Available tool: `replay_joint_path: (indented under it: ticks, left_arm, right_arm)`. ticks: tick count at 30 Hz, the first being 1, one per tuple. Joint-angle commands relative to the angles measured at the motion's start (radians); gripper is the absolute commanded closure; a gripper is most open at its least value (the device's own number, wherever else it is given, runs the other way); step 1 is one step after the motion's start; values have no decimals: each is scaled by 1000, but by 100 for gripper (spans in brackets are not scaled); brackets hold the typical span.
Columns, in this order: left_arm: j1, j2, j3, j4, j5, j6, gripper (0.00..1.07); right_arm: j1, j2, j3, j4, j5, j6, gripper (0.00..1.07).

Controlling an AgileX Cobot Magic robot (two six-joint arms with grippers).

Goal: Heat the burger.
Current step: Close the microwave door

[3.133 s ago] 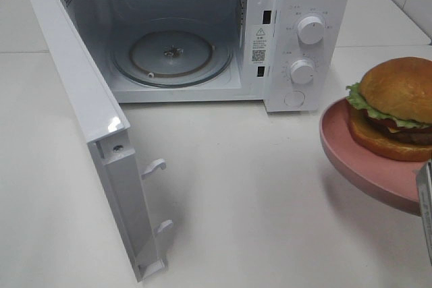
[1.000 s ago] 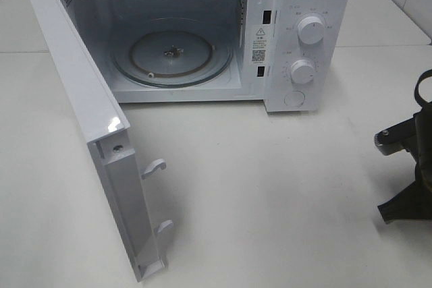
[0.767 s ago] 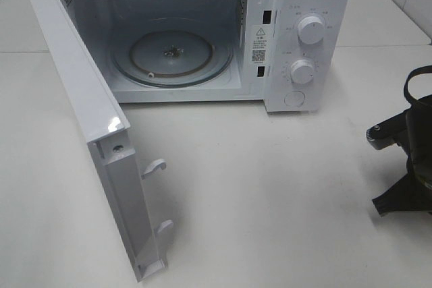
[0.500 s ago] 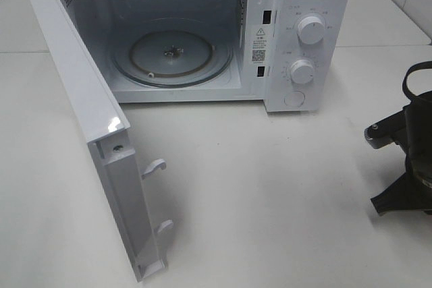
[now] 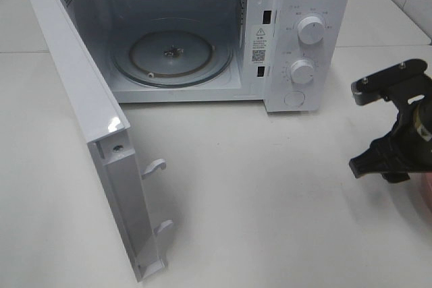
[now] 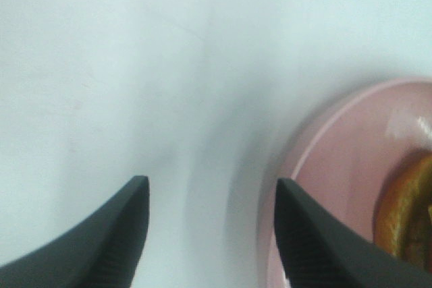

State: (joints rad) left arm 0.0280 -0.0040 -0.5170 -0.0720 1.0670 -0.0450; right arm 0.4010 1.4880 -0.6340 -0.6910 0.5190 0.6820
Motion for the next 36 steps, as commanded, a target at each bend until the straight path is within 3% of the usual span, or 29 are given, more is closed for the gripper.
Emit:
replay_joint_path:
  ticks: [1,5,7,16,28,34,36]
  left_arm:
    - [1,-8,0,-2,0,-2,6]
    - [1,-8,0,-2,0,-2,6]
    - [1,-8,0,-2,0,-2,6]
    - [1,-8,0,-2,0,-2,6]
    - [1,-8,0,-2,0,-2,6]
    - [1,-8,0,-2,0,-2,6]
    - [1,-8,0,-2,0,-2,6]
  right_arm:
    - [-2,-128,-4,129,-41,-185,42]
    - [-2,-306,-4,329,-17,-370,27]
    - [-2,-341,-4,363,2,-398,25]
    - [-2,-606,-4,627,337,-554,28]
    - [-2,-969,-2,678,610,-558,31]
    - [-7,-1145,-2,665,624,-557,31]
    - [-47,-1240,-2,661,623,-562,31]
